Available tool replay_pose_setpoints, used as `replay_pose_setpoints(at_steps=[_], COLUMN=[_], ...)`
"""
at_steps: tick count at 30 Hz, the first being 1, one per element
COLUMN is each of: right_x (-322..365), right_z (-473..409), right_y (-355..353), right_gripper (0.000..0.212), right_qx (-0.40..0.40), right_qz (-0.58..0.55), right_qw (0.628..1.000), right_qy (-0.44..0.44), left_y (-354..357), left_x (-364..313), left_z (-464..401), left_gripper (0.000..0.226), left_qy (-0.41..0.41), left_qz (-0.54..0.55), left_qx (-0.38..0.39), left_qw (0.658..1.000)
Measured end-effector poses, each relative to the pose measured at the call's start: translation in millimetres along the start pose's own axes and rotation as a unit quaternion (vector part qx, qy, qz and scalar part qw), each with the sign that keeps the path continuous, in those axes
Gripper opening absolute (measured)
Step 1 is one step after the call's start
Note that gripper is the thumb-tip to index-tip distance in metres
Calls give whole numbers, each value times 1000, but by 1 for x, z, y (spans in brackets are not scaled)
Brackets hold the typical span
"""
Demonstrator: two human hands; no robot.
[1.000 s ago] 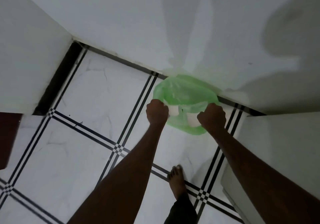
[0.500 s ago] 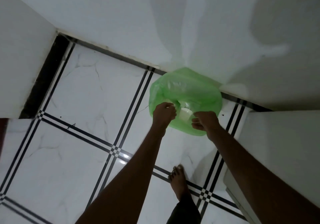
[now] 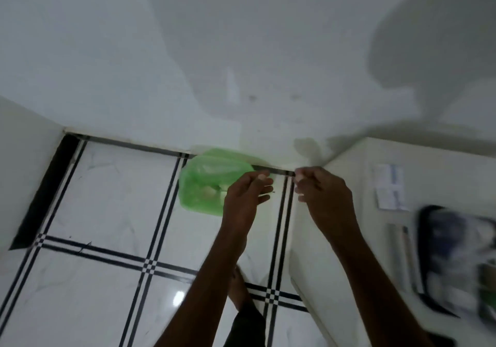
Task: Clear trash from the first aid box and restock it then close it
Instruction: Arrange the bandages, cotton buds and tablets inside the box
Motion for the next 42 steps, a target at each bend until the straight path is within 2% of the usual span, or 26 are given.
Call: replay_pose_setpoints(at_steps=[4, 7, 11, 16, 20, 23, 27, 30, 32, 34, 37, 42], right_x=[29, 18, -33, -124, -196, -229, -237, -223, -200, -173, -138, -112], right_z=[46, 84, 118, 160, 179, 184, 186, 187, 190, 192, 182, 145], right_y=[-108, -198, -287, -345, -344, -330, -322, -327, -331, -331, -318, -280], right_gripper=[20, 26, 31, 41, 65, 82, 79, 77, 75, 71, 67, 63], right_qx=[-47, -89, -130, -157, -100, -59, -63, -103, -156, -194, -204, -209], right_qz=[33, 60, 105, 201, 242, 270, 265, 252, 235, 202, 168, 216], right_qw=[991, 979, 969, 952, 960, 959, 960, 958, 952, 948, 947, 936], right_qy=[-120, -172, -184, -167, -102, -61, -67, -88, -117, -149, -180, -182], left_y=[83, 154, 224, 271, 284, 286, 276, 264, 258, 254, 253, 249], left_x=[-22, -20, -4, 22, 45, 60, 95, 123, 139, 149, 153, 145], left_z=[71, 128, 174, 209, 235, 254, 256, 245, 237, 231, 229, 218], left_gripper=[27, 27, 24, 24, 30, 34, 23, 21, 30, 43, 50, 48], left_qy=[50, 71, 102, 150, 201, 274, 301, 325, 341, 329, 319, 285], left_qz=[5, -12, -65, -137, -212, -295, -392, -499, -580, -628, -634, -608], left_qx=[52, 79, 108, 124, 110, 108, 115, 102, 92, 88, 94, 38], left_qw=[997, 994, 987, 971, 950, 909, 861, 797, 734, 700, 698, 740])
Point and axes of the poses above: each hand's wrist, its own z-axis away from the middle knuckle, its own y-axis out of the palm, x = y × z, the point moved 5 cm from there along -z, towards the middle knuckle, and after that the axes turned 7 degrees about -z, right-handed, at the moved point
